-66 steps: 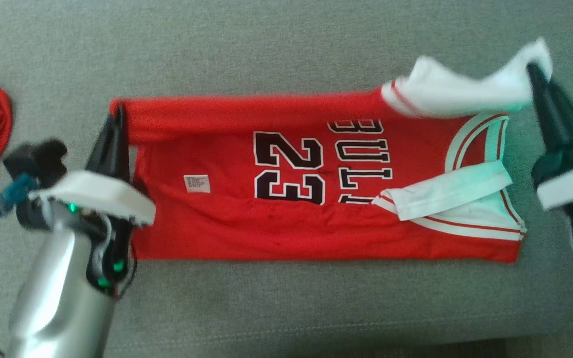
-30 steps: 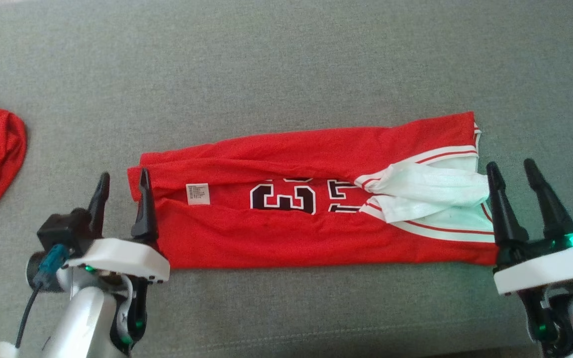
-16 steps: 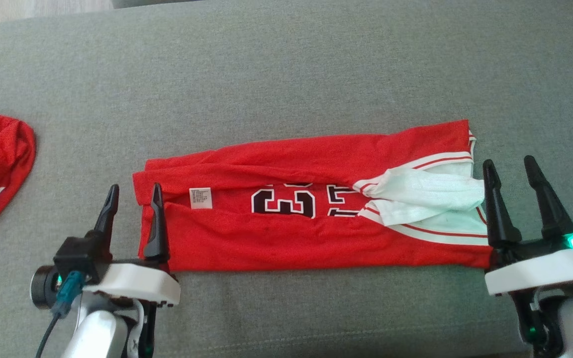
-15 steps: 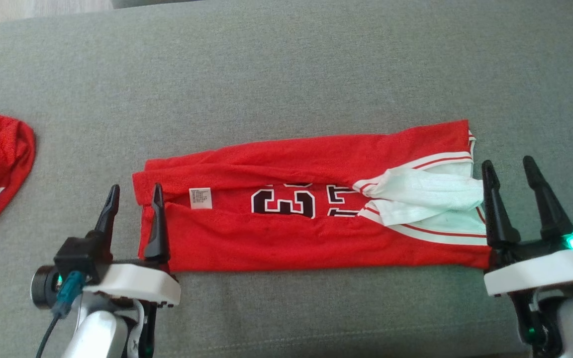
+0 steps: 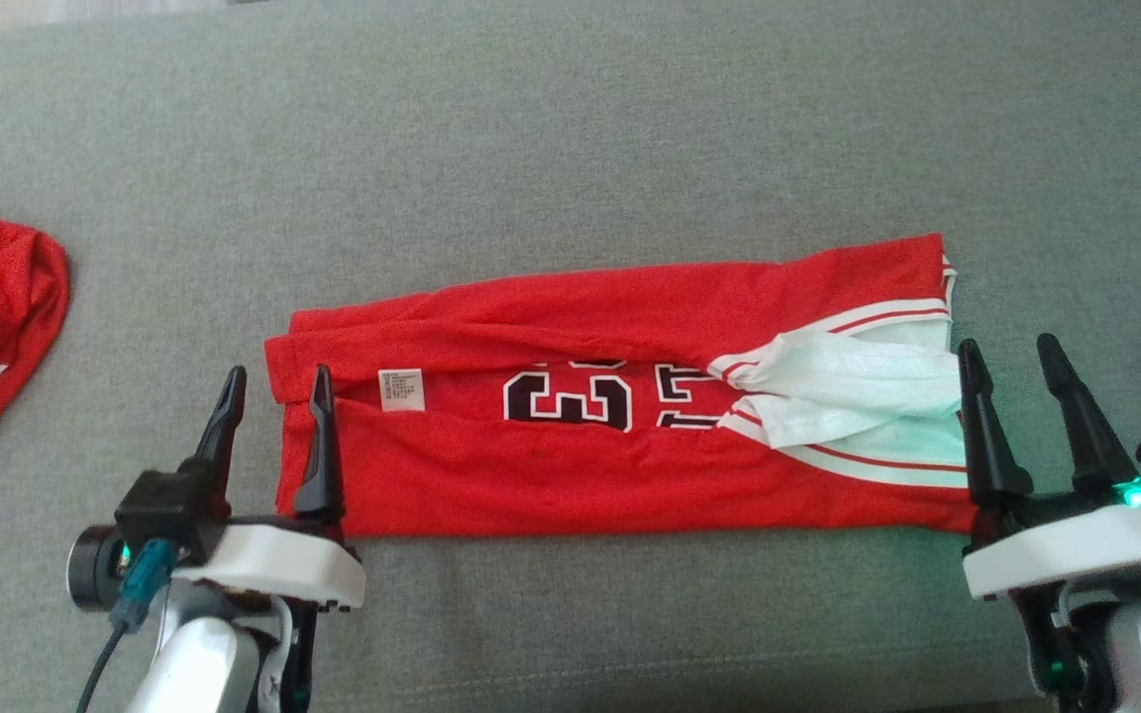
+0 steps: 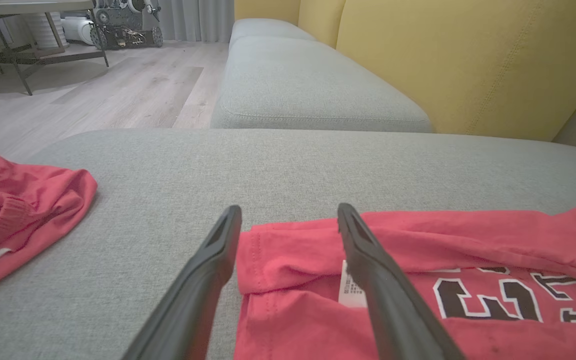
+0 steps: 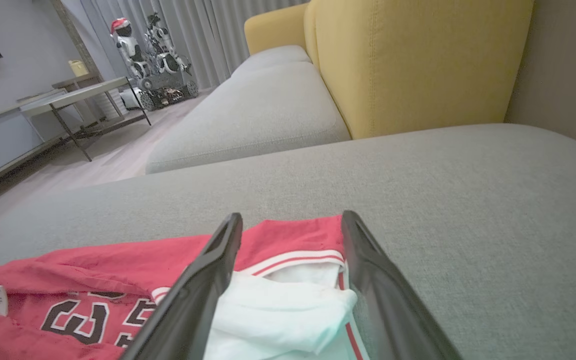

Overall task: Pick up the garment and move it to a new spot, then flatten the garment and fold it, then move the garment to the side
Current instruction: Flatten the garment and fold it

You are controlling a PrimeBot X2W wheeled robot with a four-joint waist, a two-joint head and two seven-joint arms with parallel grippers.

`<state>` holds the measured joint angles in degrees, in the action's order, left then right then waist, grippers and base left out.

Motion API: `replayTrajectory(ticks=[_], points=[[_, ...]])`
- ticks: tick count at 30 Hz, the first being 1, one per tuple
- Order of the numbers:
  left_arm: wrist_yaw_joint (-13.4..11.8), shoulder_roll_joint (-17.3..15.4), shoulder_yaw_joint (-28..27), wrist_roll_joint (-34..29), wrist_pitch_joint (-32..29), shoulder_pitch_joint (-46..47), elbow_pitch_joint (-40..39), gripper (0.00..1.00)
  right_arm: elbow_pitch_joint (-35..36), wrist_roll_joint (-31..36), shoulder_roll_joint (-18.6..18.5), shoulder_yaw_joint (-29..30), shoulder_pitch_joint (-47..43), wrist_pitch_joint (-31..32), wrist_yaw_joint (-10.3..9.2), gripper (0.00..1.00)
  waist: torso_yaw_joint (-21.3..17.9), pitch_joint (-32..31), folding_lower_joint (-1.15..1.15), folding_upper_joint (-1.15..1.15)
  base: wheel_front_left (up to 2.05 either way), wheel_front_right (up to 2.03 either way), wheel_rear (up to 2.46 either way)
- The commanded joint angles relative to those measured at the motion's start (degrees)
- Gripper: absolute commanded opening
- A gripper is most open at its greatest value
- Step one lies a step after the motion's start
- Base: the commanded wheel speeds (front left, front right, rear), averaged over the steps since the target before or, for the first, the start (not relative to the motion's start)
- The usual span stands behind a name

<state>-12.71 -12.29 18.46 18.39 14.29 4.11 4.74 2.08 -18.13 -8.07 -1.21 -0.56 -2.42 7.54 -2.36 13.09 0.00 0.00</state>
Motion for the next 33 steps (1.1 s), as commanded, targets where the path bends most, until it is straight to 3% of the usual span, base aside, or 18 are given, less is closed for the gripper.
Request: replayTrajectory(ticks=[1, 10, 15, 24, 25, 26, 33], points=[[-0.4, -0.87, -1.55, 0.12, 0.4, 2.78, -1.63, 1.0, 0.26, -0.57, -0.96, -0.31, 2.68, 0.3, -0.05, 1.0, 0.2, 0.79, 0.0, 0.0, 0.0, 0.0, 0.0], [0.44, -0.08, -0.51, 0.1, 0.45, 5.64, -1.12, 1.0, -11.08, -0.77, -4.0, 0.28, 10.32, 2.54, -0.05, 1.0, 1.61, 3.6, 0.0, 0.0, 0.0, 0.0, 0.0], [0.66, 0.62, -0.13, -0.04, 0.53, 7.02, -0.57, 1.0, -17.94, 0.0, -4.32, -0.5, 12.49, 7.81, -0.05, 1.0, 2.67, 5.17, 0.0, 0.0, 0.0, 0.0, 0.0], [1.15, 1.28, -0.28, -0.55, 0.66, 8.64, 0.17, 1.0, -20.26, -2.26, -2.46, -1.77, 11.18, 18.07, -0.05, 1.0, 3.38, 6.85, 0.0, 0.0, 0.0, 0.0, 0.0], [1.21, 1.34, -0.35, -0.58, 0.67, 8.76, 0.26, 1.0, -19.92, -2.58, -2.51, -1.99, 10.74, 19.06, -0.05, 0.38, 3.39, 6.88, 0.0, 0.0, 0.0, 0.0, 0.0], [1.27, 1.39, -0.43, -0.62, 0.68, 8.84, 0.33, 1.0, -19.37, -2.99, -2.49, -2.14, 10.35, 19.81, -0.05, 0.0, 3.38, 6.88, 0.0, 0.0, 0.0, 0.0, 0.0], [1.39, 1.51, -1.2, -1.12, 0.7, 8.55, 0.19, 1.0, -13.98, -2.97, -3.04, -1.32, 8.51, 20.75, -0.05, 0.0, 2.69, 6.22, 0.0, 0.0, 0.0, 0.0, 0.0]])
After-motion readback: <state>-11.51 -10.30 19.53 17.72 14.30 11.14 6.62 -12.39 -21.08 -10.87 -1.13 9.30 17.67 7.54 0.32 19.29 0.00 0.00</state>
